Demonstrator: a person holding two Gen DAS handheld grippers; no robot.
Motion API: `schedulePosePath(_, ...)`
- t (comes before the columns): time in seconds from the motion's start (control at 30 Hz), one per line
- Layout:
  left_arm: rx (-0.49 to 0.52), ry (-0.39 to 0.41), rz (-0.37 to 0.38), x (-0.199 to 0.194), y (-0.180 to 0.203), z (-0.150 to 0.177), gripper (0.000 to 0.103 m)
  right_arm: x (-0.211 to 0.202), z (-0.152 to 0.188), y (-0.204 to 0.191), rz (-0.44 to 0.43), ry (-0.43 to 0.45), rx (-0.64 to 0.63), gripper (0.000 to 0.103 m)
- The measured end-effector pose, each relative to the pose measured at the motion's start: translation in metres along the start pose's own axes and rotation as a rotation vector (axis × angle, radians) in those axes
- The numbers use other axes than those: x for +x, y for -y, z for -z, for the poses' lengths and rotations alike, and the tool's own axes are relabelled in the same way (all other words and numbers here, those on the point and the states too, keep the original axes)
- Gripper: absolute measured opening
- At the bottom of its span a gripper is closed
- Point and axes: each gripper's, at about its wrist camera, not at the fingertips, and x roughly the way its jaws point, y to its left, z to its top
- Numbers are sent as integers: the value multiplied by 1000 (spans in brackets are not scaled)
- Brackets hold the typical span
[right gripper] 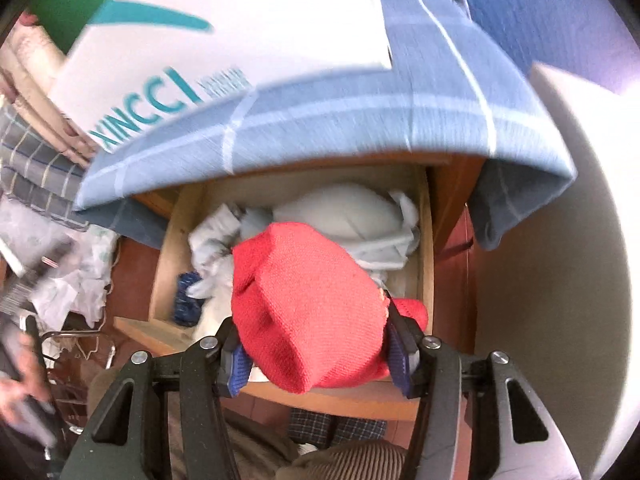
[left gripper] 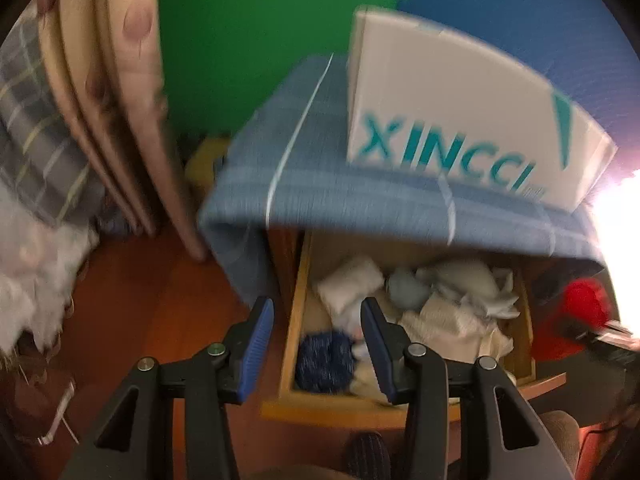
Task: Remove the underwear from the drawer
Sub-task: 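Release the red knit item into the white box while the left tool returns to the drawer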
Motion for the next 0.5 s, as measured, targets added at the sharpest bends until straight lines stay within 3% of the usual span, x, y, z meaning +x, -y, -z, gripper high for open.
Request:
schedulePosePath(0.2, -40, -44, -27, 23, -1, 33, 46, -45, -16, -12, -22, 40, -31, 52)
schedulePosePath(0.5, 15, -23, -70, 33, 3, 58, 46, -135, -69, -40, -34, 189, -97, 52)
